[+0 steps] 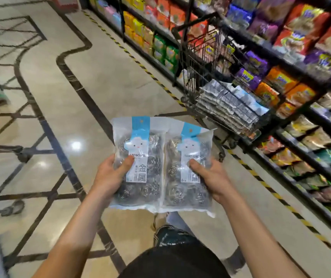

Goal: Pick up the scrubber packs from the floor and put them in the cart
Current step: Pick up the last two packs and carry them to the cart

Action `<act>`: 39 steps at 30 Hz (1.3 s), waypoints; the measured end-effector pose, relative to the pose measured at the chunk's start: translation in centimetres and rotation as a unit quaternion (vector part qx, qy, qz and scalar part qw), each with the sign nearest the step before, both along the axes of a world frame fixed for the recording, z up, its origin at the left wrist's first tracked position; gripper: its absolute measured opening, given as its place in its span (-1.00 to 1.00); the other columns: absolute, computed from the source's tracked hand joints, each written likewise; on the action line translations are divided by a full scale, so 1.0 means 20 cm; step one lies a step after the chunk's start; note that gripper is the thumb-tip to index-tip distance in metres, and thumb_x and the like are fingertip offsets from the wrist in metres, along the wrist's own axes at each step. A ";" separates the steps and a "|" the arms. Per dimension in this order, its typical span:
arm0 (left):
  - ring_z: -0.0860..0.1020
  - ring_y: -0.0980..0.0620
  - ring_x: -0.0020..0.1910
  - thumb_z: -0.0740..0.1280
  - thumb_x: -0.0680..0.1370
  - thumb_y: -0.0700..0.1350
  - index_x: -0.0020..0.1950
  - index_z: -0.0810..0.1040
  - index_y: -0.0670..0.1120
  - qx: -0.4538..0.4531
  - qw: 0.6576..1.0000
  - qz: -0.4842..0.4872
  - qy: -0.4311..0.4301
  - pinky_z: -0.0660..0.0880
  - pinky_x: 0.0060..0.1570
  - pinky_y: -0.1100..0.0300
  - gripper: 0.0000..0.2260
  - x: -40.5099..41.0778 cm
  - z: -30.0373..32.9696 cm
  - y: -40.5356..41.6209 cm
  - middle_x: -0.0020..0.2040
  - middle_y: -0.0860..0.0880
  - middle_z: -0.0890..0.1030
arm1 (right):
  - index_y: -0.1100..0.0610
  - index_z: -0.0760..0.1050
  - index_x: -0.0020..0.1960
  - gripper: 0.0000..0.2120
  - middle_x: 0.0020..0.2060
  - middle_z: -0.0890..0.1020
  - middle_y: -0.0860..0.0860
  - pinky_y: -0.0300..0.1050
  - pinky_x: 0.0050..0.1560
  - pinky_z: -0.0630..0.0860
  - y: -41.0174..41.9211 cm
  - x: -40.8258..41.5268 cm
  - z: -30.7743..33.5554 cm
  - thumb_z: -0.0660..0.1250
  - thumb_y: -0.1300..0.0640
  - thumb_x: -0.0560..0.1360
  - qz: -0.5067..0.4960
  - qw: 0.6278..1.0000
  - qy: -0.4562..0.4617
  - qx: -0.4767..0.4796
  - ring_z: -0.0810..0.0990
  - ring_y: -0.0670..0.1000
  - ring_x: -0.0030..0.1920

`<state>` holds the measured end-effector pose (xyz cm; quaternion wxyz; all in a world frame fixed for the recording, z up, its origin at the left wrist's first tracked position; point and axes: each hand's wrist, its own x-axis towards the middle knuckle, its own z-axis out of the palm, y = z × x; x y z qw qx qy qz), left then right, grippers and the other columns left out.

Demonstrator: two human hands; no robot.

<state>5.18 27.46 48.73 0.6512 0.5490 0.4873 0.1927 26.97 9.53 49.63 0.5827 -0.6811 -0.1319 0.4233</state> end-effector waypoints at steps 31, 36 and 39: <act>0.74 0.07 -0.09 0.48 0.53 0.12 0.06 0.67 -0.04 0.000 0.933 -0.357 0.042 0.63 -0.11 0.18 -0.74 3.43 -0.20 1.01 -0.15 0.10 0.77 | 0.22 0.61 0.31 -0.72 0.13 0.75 0.20 0.07 0.01 0.70 0.48 2.51 -0.18 0.39 0.22 0.61 -0.373 0.918 0.132 0.038 0.75 0.22 0.10; 0.65 -0.06 0.22 0.45 0.26 0.53 0.31 0.61 0.02 -0.003 0.911 -0.406 0.073 0.53 0.32 -0.15 -0.19 4.00 -0.37 1.12 0.26 0.02 0.67 | 0.20 0.61 0.30 -0.73 0.13 0.75 0.17 0.02 -0.07 0.72 0.52 2.95 -0.24 0.41 0.19 0.61 -0.423 0.896 0.136 0.011 0.76 0.18 0.07; 0.41 -0.11 0.49 0.41 0.43 0.42 0.58 0.34 -0.05 -0.015 0.901 -0.421 0.101 0.34 0.48 -0.07 -0.13 4.27 -0.39 1.09 0.51 -0.02 0.42 | 0.22 0.60 0.34 -0.69 0.19 0.73 0.16 0.06 0.07 0.69 0.52 3.17 -0.33 0.41 0.20 0.61 -0.434 0.892 0.130 0.001 0.73 0.18 0.16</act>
